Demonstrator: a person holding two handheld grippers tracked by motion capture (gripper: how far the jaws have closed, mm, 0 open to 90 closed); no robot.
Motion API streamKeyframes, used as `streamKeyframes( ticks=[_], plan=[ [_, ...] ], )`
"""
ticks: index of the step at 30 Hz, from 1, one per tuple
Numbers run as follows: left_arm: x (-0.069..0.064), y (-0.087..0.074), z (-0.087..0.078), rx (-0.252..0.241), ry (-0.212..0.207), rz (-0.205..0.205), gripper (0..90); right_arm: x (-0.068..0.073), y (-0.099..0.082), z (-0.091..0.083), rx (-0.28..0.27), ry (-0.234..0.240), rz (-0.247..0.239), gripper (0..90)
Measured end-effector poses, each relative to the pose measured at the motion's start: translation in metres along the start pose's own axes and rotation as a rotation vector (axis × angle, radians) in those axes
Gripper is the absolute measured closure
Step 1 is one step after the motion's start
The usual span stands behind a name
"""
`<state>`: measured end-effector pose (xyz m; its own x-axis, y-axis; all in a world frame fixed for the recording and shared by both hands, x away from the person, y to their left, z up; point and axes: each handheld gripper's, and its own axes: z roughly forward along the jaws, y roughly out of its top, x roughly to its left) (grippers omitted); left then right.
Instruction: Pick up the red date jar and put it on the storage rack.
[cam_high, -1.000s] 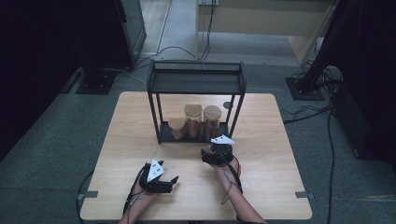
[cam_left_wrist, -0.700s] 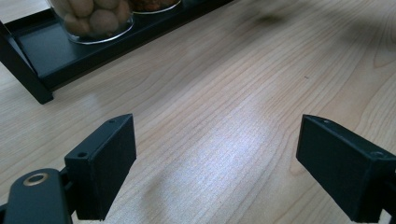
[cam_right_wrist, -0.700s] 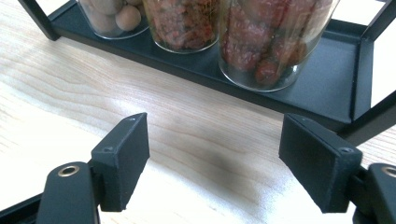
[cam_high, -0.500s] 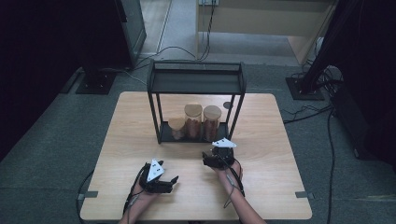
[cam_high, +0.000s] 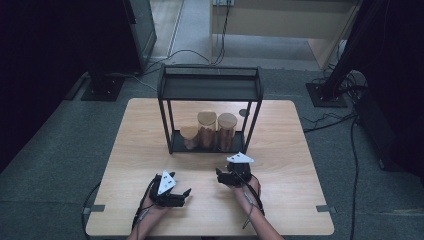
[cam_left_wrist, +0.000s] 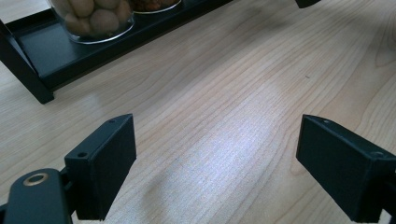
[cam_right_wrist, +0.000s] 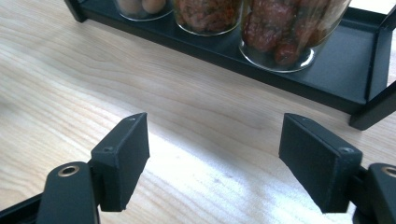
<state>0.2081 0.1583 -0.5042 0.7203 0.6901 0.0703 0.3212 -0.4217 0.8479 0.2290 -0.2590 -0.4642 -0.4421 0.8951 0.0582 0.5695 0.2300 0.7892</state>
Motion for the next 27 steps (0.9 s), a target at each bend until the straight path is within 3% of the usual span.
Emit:
streamKeyframes(
  ticks=[10,27],
  plan=[
    [0.0,0.001,0.0,0.006,0.003,0.001,11.9,-0.004,-0.011,-0.007,-0.004,0.015,-0.045,23.9],
    [0.0,0.001,0.0,0.009,0.006,-0.002,11.9,-0.015,-0.029,-0.023,-0.047,0.089,-0.068,23.6]
  ],
)
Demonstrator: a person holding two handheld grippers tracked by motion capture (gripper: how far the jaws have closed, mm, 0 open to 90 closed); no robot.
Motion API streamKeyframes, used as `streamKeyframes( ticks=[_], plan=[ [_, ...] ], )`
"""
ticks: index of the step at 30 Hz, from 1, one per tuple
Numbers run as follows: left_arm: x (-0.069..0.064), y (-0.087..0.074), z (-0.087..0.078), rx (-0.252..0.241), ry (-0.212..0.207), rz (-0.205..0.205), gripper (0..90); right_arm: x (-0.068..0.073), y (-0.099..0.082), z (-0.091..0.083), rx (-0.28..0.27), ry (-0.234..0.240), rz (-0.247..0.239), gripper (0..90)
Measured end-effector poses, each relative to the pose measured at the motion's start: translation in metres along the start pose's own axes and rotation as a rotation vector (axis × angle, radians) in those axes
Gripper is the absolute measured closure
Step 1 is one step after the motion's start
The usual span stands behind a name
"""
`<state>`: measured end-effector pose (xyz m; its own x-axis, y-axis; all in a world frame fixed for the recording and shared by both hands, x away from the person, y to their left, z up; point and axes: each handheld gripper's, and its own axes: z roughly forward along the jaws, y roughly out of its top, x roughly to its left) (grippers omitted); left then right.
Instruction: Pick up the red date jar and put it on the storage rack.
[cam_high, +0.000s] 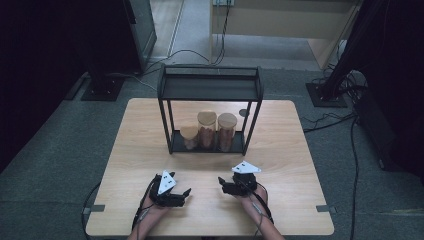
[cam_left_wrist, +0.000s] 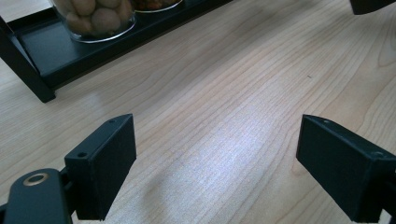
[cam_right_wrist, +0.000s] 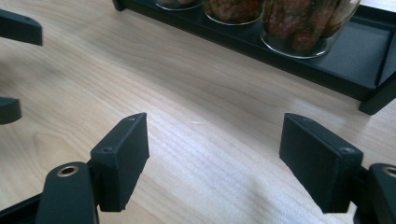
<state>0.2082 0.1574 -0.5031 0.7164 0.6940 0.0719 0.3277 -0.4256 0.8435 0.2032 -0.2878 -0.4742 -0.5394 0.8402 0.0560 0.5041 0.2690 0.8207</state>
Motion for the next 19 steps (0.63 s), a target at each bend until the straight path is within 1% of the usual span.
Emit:
streamKeyframes(
  ticks=[5,9,15,19],
  plan=[
    [0.0,0.0,0.0,0.001,0.0,0.003,12.0,-0.003,-0.006,-0.003,-0.015,0.019,-0.007,23.4],
    [-0.001,0.0,0.0,0.002,0.004,0.003,12.0,-0.006,-0.01,-0.004,-0.022,0.03,0.001,23.4],
    [-0.001,0.0,0.0,0.002,0.008,0.003,11.9,-0.008,-0.013,-0.003,-0.026,0.036,0.008,23.4],
    [-0.001,0.0,0.0,0.001,0.006,0.001,11.9,-0.007,-0.013,-0.003,-0.025,0.037,-0.002,23.4]
  ],
)
